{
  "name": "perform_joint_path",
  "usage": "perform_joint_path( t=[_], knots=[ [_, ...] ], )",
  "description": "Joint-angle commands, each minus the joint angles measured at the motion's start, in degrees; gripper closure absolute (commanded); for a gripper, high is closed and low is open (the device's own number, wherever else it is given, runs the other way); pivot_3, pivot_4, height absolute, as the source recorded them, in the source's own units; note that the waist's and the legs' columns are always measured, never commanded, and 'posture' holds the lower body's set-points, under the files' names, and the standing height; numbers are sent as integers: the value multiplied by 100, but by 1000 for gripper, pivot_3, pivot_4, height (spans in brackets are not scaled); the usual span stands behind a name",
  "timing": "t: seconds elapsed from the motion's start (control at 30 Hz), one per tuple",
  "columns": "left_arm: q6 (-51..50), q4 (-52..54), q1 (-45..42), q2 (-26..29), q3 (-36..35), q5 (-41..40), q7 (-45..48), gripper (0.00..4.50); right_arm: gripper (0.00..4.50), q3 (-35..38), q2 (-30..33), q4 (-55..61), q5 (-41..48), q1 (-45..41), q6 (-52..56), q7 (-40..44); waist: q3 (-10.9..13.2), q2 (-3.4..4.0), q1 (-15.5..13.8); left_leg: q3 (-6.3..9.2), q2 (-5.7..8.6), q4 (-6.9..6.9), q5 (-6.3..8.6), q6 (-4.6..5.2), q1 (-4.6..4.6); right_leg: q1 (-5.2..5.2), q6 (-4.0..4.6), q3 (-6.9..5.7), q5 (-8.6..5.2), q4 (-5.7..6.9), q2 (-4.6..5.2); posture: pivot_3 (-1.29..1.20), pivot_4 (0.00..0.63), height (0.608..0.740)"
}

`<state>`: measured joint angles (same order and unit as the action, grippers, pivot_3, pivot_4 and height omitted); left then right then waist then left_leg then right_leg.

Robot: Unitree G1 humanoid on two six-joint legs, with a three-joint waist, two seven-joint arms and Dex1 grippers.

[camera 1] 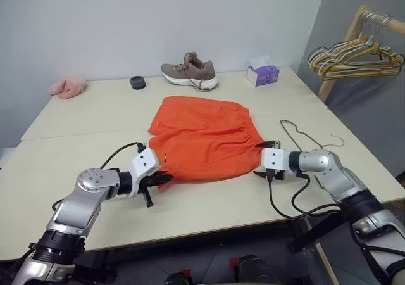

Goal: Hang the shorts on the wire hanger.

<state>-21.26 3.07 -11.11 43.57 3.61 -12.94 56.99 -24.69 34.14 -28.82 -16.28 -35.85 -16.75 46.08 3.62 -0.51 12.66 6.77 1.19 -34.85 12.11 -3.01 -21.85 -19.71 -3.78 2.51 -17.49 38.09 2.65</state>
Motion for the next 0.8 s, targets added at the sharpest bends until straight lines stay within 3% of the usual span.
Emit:
perform_joint_path(
  t=[0.03, 0.17, 0.33, 0.5, 0.8],
  knots=[
    [-94, 336, 18, 109, -249, -108, -47, 4470, 0, -165, -257, -763, -435, -557, -565, -362, 0, 0, 5, 2, 0, 0, 0, 0, 1, 0, 0, 0, 0, 1, 0, -173, 0, 740],
    [-242, 567, 166, 173, -346, -159, -69, 4500, 893, -185, -437, -1469, -665, -918, -870, -651, 0, 0, -5, 28, 3, -2, -1, 0, 9, 7, 4, -3, 3, 6, -1, -160, 0, 740],
    [-359, 788, 443, 378, -449, -175, -17, 4500, 2679, -93, -377, -1708, -690, -1069, -1146, -630, 1, 3, -17, 44, 6, -2, -1, 0, 9, 8, 21, -6, 8, 9, -2, -157, 0, 740],
    [-532, 1109, 848, 706, -459, -295, 252, 4500, 4457, -110, -258, -1317, -495, -894, -1459, -83, 2, 5, -8, 46, 6, -2, -1, 0, 9, 8, 25, -5, 10, 9, -2, -161, 0, 740],
    [-1136, 2251, 2168, 1240, -903, -768, 484, 4500, 4487, -25, 449, 1022, 339, 174, -1025, 1395, 2, 8, -99, 54, 2, -1, 0, 0, 10, 6, 17, -10, -6, 15, -1, -152, 0, 740]
  ],
)
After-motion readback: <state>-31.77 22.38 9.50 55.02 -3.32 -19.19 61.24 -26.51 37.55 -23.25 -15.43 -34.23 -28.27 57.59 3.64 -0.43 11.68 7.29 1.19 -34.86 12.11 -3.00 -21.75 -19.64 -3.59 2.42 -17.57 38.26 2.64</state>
